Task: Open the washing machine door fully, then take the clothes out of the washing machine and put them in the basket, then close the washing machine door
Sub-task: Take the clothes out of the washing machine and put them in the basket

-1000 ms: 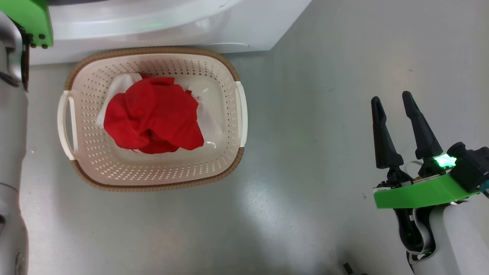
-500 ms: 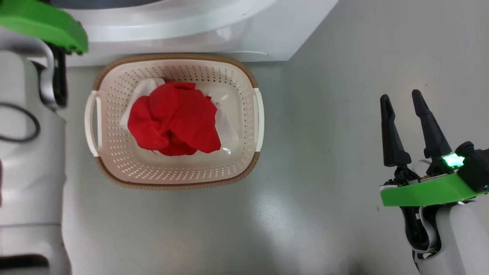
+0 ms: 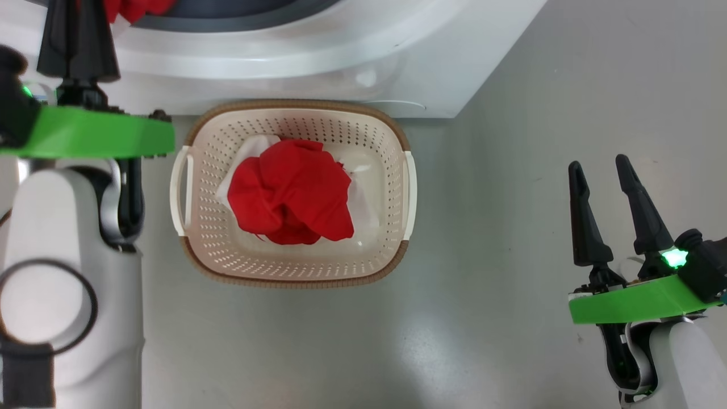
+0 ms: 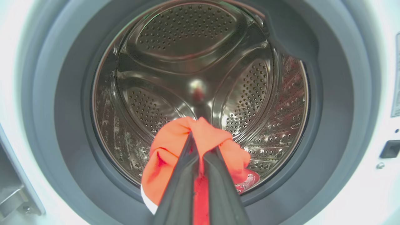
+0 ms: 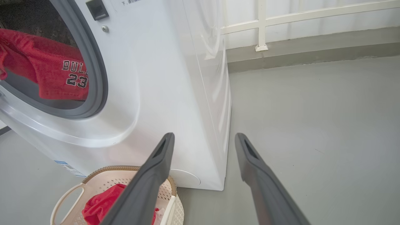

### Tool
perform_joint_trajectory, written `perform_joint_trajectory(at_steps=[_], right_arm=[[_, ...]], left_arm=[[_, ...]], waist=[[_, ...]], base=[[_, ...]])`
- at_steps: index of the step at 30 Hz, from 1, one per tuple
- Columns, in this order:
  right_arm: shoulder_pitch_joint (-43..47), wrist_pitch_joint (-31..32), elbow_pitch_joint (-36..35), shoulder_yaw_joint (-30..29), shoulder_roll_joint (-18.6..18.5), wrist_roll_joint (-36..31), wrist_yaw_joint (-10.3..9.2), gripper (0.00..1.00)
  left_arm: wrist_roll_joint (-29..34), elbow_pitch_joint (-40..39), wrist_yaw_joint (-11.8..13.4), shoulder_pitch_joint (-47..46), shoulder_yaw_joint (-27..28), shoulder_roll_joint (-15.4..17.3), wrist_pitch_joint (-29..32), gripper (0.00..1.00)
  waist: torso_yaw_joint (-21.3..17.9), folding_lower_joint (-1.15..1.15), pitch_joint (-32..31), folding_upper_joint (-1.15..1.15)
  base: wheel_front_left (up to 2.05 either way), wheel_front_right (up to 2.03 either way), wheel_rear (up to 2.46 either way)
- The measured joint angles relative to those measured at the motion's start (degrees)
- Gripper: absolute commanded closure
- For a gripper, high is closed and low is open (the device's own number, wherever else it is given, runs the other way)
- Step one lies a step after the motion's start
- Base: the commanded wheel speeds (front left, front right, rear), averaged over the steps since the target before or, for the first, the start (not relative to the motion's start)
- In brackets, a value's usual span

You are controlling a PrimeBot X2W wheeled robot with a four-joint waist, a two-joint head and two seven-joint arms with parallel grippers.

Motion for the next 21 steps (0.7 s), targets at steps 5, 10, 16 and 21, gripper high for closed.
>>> perform_joint_trajectory(at_steps=[5, 10, 16, 21], right_arm=[[1.2, 0.0, 0.1, -0.2, 0.0, -0.4, 0.0, 0.0], [1.7, 0.0, 0.2, -0.3, 0.0, -0.4, 0.0, 0.0], [3.5, 0.0, 0.2, -0.3, 0.0, -0.4, 0.0, 0.0], [3.6, 0.0, 0.2, -0.7, 0.0, -0.4, 0.0, 0.0]], left_arm=[[0.0, -7.2, -1.1, 4.7, 0.6, -0.7, 0.0, 1.0], [-0.3, -12.4, -1.6, 9.2, 1.2, -1.1, 0.0, 1.0], [-3.3, -20.7, -2.0, 14.1, 1.0, -1.1, -0.1, 1.0], [-4.6, -25.4, -0.7, 16.7, -0.8, -1.1, -0.1, 1.0]], waist=[[0.8, 0.0, -1.5, 0.0], [1.3, 0.0, -2.8, 0.0], [1.7, 0.0, -4.1, 0.0], [1.9, 0.0, -3.9, 0.0]], base=[[0.0, 0.0, 0.0], [0.0, 0.0, 0.0], [0.0, 0.0, 0.0], [0.0, 0.0, 0.0]])
